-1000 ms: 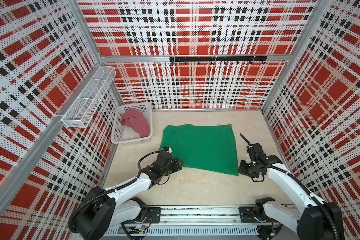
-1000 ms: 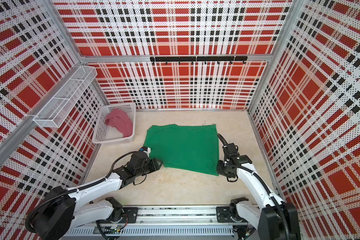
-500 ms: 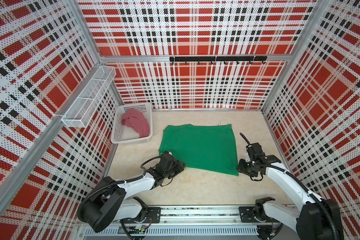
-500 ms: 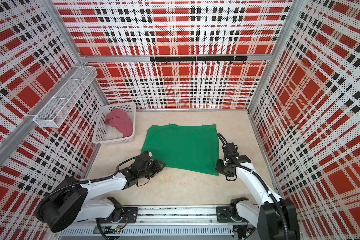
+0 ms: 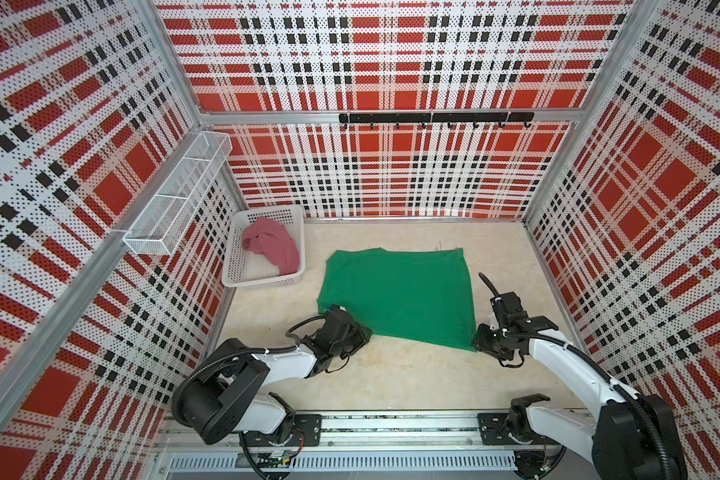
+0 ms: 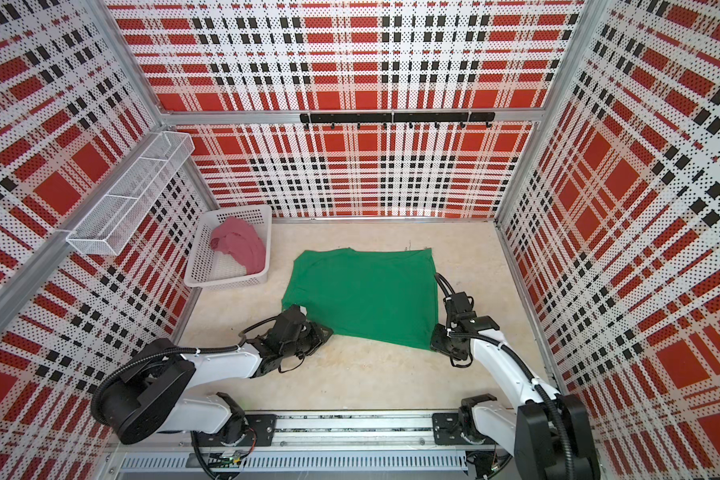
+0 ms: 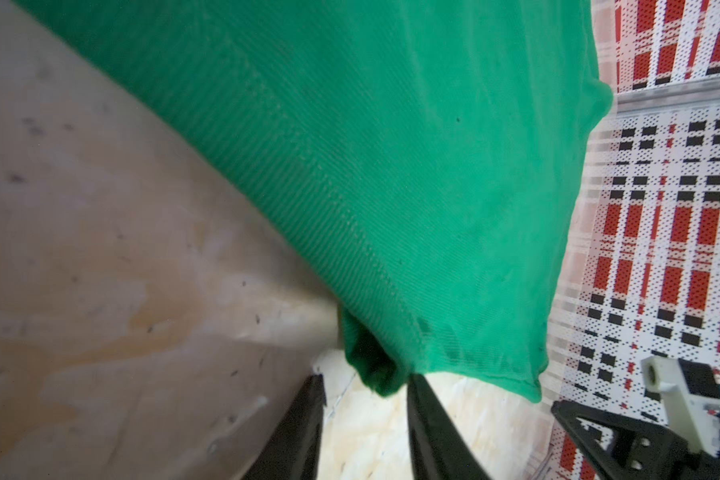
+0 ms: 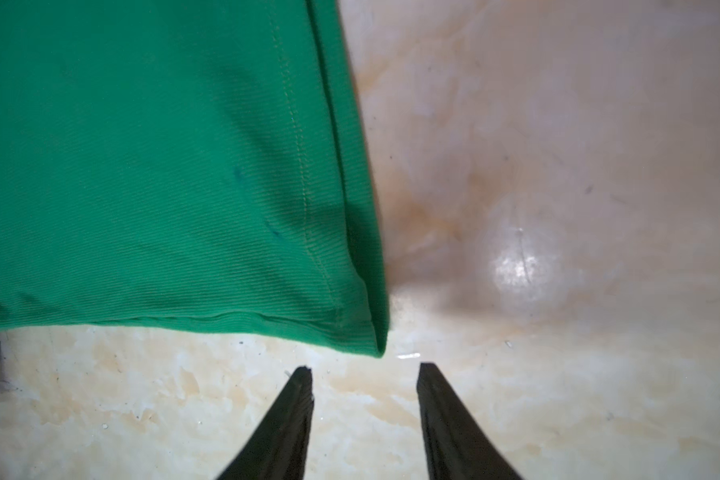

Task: Fold and stack the tank tops
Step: 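Grasp the near hem corners with both grippers and lift them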

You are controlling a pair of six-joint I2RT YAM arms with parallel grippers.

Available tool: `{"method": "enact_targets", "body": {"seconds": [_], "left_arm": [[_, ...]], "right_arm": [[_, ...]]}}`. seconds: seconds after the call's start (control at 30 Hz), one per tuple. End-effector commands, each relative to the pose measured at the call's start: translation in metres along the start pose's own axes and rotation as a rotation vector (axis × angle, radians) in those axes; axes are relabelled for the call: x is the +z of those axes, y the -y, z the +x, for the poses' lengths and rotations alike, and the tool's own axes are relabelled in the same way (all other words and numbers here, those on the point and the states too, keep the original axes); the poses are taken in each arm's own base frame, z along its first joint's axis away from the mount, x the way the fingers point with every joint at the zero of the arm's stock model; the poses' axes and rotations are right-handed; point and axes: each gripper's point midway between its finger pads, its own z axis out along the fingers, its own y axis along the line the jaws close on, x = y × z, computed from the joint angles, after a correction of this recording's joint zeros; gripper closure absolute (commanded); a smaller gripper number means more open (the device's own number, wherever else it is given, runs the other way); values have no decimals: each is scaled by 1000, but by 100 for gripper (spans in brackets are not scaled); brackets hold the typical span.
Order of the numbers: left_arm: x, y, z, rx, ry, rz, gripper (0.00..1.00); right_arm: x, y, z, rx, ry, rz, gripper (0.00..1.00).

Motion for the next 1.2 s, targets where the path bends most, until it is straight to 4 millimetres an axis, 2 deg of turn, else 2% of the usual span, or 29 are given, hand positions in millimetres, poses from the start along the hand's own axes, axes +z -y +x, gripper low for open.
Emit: {"method": "enact_targets", "body": {"seconds": [0.0, 0.17, 0.27, 0.37, 0.47, 0.57, 0.6, 1.0, 1.17], "left_arm": [[3, -1, -3, -4, 18, 6, 69], [4, -1, -4, -9, 26, 7, 80], [3, -2, -5, -8, 34, 1, 87], [2, -5, -7, 0, 44, -16, 94], [-1, -5, -11, 17, 61, -26, 99], [-4, -6, -14, 24, 81, -39, 100], [-5, -6, -15, 28, 84, -44, 100], [-24, -11, -17, 57, 138, -94, 100], [-33, -2, -20, 96, 169, -111, 100]], "right_arm": [[5, -10, -8, 7, 33, -34, 54], [18, -9, -1, -2, -5, -14, 55], [22, -6, 2, 1, -16, 2, 60], [24, -3, 5, 2, -23, 12, 70], [25, 0, 7, 1, -29, 26, 86], [21, 2, 8, -8, -26, 48, 99], [19, 3, 8, -7, -23, 55, 100], [-2, -3, 20, -26, 9, 72, 100], [-14, -9, 21, -31, 35, 45, 100]]}}
